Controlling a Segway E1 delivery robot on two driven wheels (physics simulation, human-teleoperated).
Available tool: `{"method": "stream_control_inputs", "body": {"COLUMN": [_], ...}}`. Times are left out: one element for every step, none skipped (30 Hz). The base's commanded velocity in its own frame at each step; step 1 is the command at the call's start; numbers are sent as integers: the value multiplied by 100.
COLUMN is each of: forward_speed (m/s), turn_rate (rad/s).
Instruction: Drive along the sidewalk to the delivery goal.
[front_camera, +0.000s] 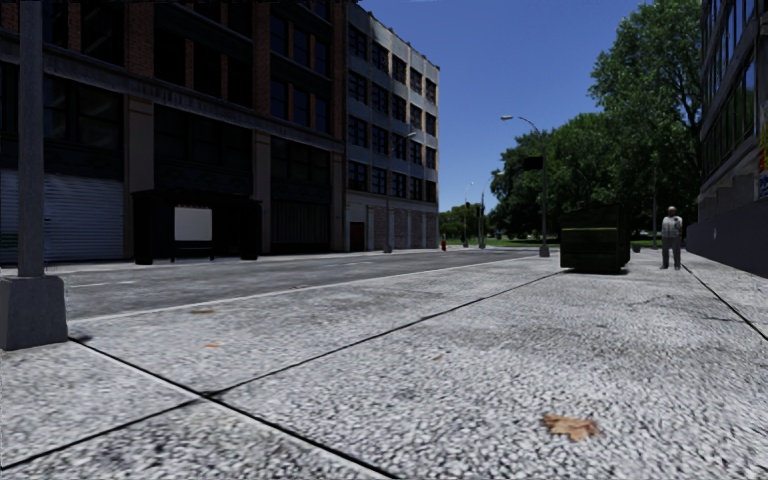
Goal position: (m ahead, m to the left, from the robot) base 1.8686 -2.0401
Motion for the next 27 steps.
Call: {"method": "stream_control_inputs", "body": {"forward_speed": [100, 100, 100, 100, 100, 101, 101, 101, 101, 101, 101, 101, 101, 101, 101, 101, 101, 101, 101, 101, 101, 101, 101, 101, 101, 101, 101], "turn_rate": [-82, -82, -82, -82, -82, -82, -82, -82, -82, -82, -82, -82, -82, -82, -82, -82, -82, -82, -82, -82, -82, -82, -82, -82, -82, -82, -82]}}
